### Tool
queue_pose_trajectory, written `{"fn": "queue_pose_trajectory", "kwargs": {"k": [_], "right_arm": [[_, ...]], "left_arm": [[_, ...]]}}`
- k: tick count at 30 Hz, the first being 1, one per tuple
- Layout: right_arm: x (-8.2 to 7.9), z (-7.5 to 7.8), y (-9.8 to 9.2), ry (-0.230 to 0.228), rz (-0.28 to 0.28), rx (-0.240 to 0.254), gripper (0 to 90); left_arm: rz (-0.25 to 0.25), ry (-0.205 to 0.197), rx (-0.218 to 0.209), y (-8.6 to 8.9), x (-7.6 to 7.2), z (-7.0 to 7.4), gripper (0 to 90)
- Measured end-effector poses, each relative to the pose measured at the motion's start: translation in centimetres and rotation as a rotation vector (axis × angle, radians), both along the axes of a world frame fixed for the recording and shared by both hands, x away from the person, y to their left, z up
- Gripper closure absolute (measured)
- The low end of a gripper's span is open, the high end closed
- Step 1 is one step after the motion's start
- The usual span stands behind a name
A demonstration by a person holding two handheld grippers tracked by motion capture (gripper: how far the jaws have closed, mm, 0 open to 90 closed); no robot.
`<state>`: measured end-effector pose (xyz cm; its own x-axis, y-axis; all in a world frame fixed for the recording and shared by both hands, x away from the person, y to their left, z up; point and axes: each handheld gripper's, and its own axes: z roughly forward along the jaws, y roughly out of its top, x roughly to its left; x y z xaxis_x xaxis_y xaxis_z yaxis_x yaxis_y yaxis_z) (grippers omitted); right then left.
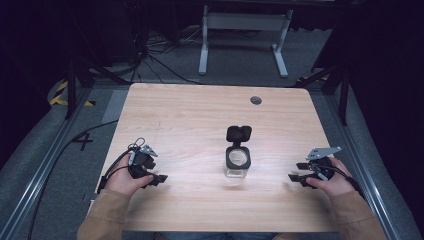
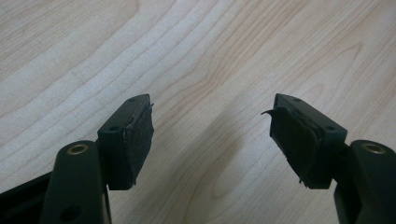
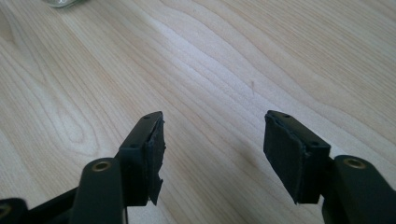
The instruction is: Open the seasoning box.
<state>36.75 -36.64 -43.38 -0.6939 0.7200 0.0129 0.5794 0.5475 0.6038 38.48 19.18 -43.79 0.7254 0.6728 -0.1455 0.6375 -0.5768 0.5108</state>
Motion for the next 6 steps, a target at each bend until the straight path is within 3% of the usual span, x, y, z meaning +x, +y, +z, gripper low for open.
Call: {"fn": "queue_pose_trajectory", "kwargs": {"k": [6], "right_arm": [[0.04, 0.12, 0.08, -0.006, 0.000, 0.006, 39.1]], "left_arm": [[0.001, -0.004, -0.003, 0.06, 0.08, 0.07, 30.4]]}}
